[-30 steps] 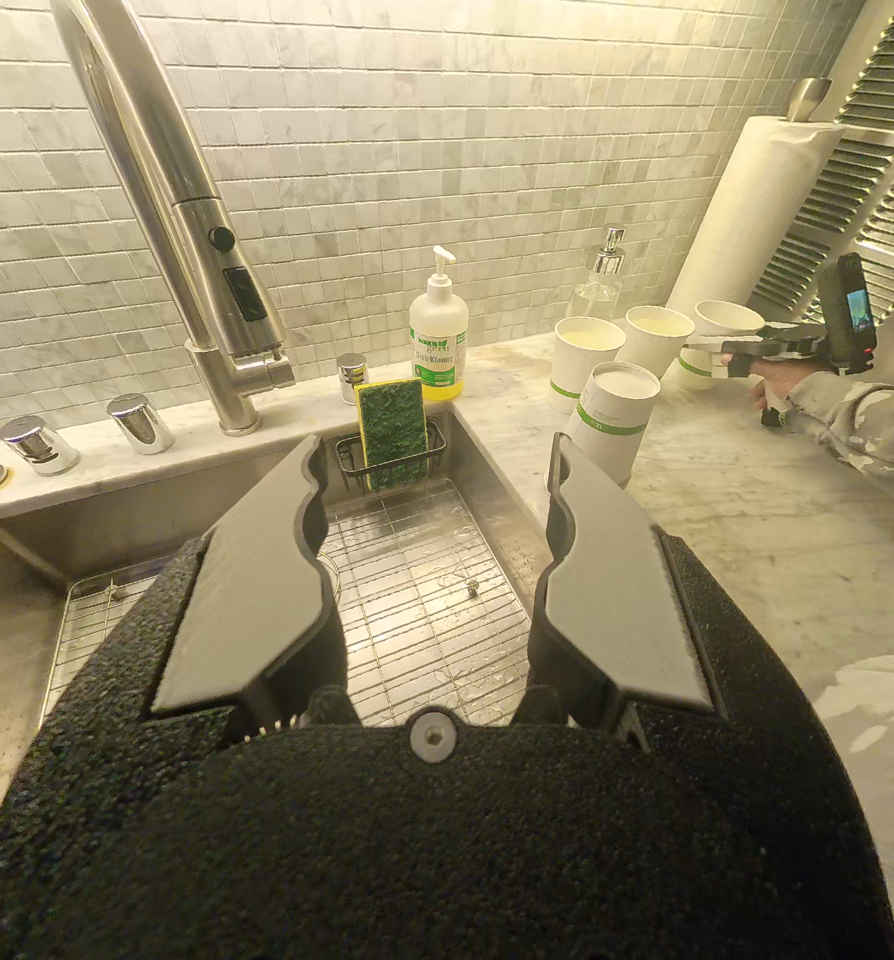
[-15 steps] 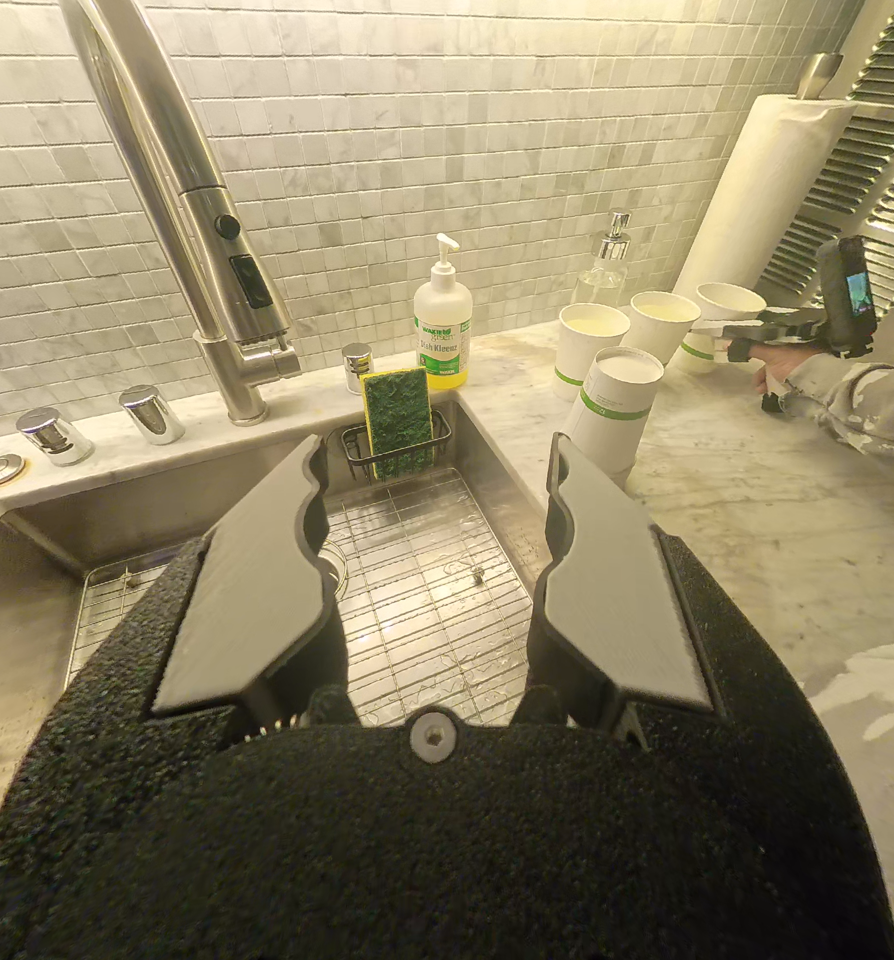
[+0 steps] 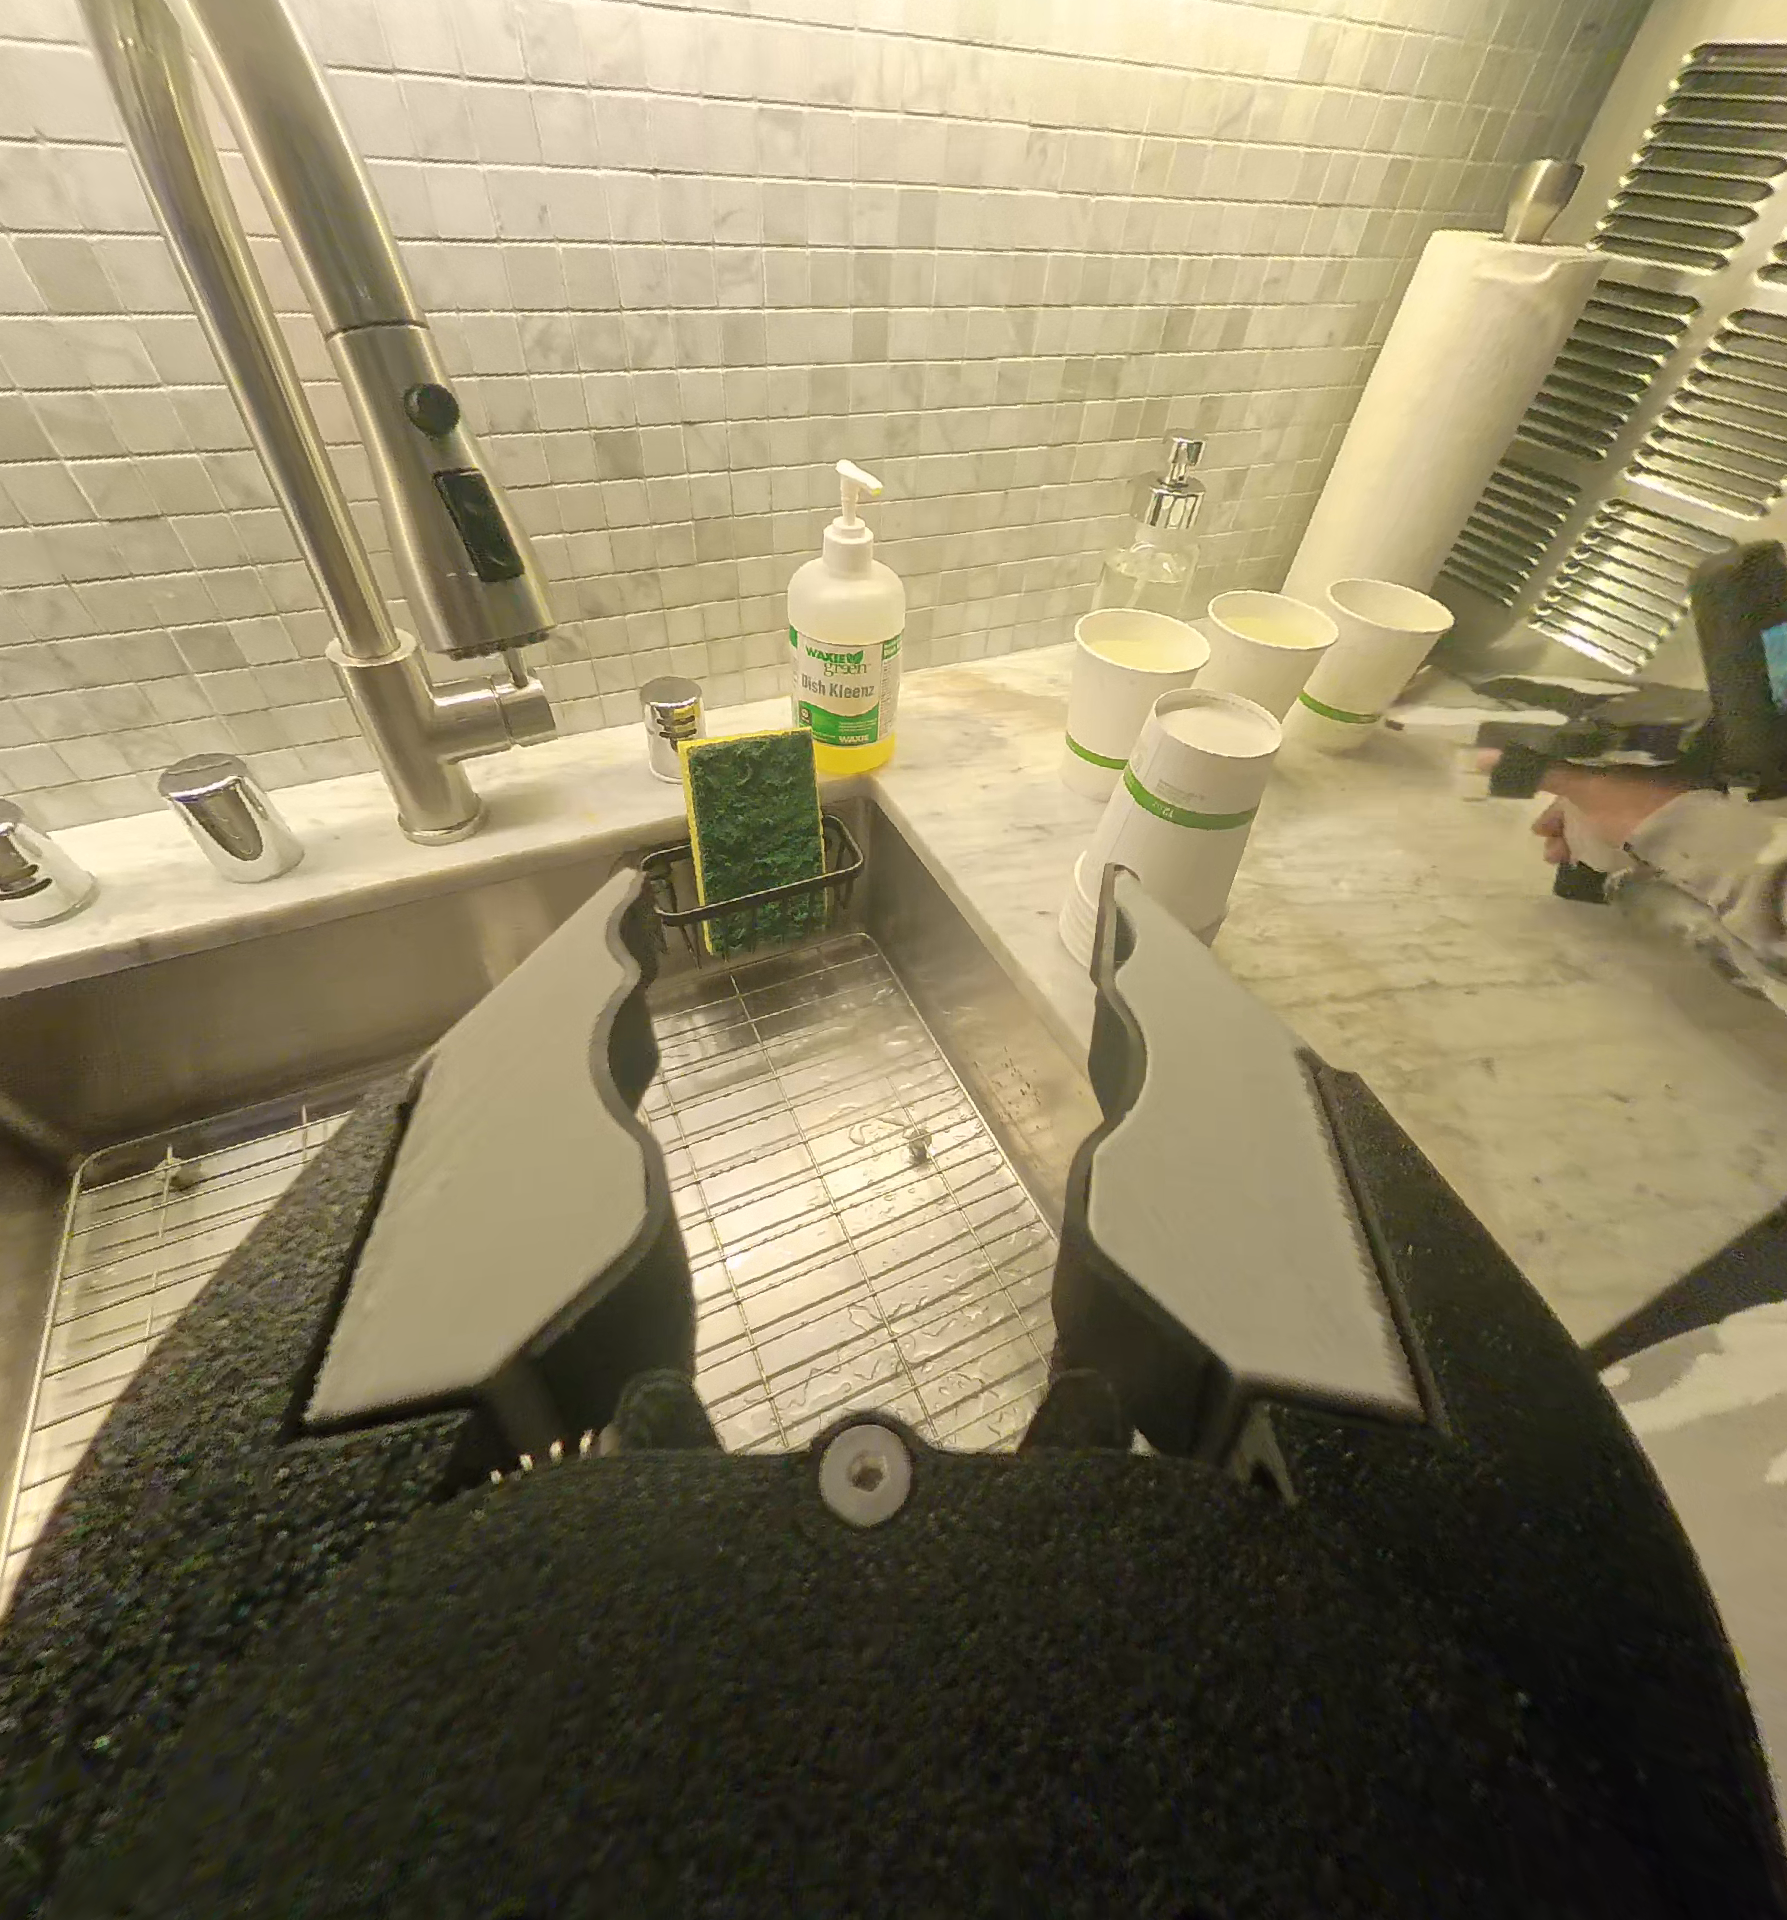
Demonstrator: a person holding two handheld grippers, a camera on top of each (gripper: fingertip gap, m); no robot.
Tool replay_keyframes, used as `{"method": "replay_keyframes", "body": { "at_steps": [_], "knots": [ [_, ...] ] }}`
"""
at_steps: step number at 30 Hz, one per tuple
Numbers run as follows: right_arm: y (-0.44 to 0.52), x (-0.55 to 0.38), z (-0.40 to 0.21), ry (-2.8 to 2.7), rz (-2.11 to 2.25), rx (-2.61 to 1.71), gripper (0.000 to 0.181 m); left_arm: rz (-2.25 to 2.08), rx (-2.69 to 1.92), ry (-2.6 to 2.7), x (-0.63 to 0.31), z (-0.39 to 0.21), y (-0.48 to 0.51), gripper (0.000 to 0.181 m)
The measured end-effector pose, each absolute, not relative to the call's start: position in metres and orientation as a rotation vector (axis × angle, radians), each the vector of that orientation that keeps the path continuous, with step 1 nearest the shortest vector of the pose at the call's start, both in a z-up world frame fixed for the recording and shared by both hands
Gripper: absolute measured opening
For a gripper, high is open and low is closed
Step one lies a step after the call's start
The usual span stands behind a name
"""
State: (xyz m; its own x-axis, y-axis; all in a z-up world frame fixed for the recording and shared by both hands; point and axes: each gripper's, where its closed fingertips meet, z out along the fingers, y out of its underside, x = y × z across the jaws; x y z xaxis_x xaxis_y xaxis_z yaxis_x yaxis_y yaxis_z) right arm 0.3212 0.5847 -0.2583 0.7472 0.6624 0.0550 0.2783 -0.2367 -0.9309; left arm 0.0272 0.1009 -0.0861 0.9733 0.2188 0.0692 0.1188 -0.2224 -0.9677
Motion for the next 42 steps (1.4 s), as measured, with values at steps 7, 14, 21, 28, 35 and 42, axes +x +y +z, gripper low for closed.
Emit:
{"method": "replay_keyframes", "body": {
  "at_steps": [7,14,21,28,35,42],
  "knots": [
    [0.464,0.310,-0.225,-0.896,0.587,-1.759,0.085,0.033,-1.781,-0.219,0.021,-0.094,0.093,0.083],
    [0.365,0.257,-0.172,-1.221,0.661,-1.701,0.081,-0.031,-1.749,-0.217,-0.002,-0.106,0.078,0.083],
    [0.341,0.191,-0.155,-1.666,0.503,-1.681,0.088,-0.061,-1.726,-0.198,-0.041,-0.110,0.050,0.082],
    [0.354,0.153,-0.187,-2.084,0.213,-1.771,0.098,-0.052,-1.742,-0.191,-0.079,-0.122,0.005,0.082],
    [0.366,0.137,-0.210,-2.308,0.025,-1.836,0.095,-0.044,-1.755,-0.214,-0.109,-0.131,-0.028,0.081],
    [0.363,0.139,-0.207,-2.425,-0.021,-1.859,0.072,-0.061,-1.755,-0.239,-0.119,-0.139,-0.043,0.079]
  ]
}}
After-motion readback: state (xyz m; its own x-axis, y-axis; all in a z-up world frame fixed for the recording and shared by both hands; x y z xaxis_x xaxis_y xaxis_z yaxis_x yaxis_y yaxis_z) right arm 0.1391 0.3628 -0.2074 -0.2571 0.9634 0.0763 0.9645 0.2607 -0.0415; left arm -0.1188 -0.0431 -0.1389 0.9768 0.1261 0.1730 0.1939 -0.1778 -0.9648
